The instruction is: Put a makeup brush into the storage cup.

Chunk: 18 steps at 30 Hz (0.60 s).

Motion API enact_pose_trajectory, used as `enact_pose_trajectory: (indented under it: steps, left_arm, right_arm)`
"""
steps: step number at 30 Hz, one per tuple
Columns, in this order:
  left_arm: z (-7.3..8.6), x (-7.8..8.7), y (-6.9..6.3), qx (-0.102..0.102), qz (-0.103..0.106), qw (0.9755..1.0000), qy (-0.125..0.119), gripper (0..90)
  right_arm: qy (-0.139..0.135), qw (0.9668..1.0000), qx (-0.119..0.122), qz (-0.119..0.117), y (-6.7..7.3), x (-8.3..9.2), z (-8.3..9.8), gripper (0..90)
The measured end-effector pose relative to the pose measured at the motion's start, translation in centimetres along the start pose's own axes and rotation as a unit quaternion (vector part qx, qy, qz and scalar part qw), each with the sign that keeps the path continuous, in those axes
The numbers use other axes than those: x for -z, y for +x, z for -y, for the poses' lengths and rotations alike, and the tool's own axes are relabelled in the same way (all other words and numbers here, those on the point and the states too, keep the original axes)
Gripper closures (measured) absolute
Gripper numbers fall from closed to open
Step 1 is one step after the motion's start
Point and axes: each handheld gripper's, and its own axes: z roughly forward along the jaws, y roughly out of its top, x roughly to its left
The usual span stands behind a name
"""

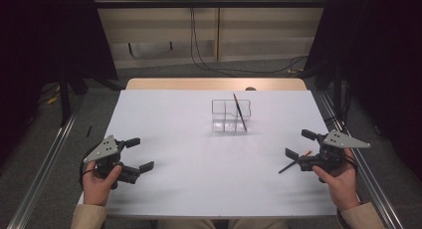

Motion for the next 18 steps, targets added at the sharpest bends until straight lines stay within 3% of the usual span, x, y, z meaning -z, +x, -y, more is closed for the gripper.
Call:
enact_pose_trajectory:
  steps: [18]
  left_arm:
    - [-0.7, -1.9, 0.4, -0.002, 0.02, 0.9998, -0.003, 0.4]
  right_arm:
    - [0.021, 0.9995, -0.01, 0.02, 0.0, 2.5, 2.2, 3.3]
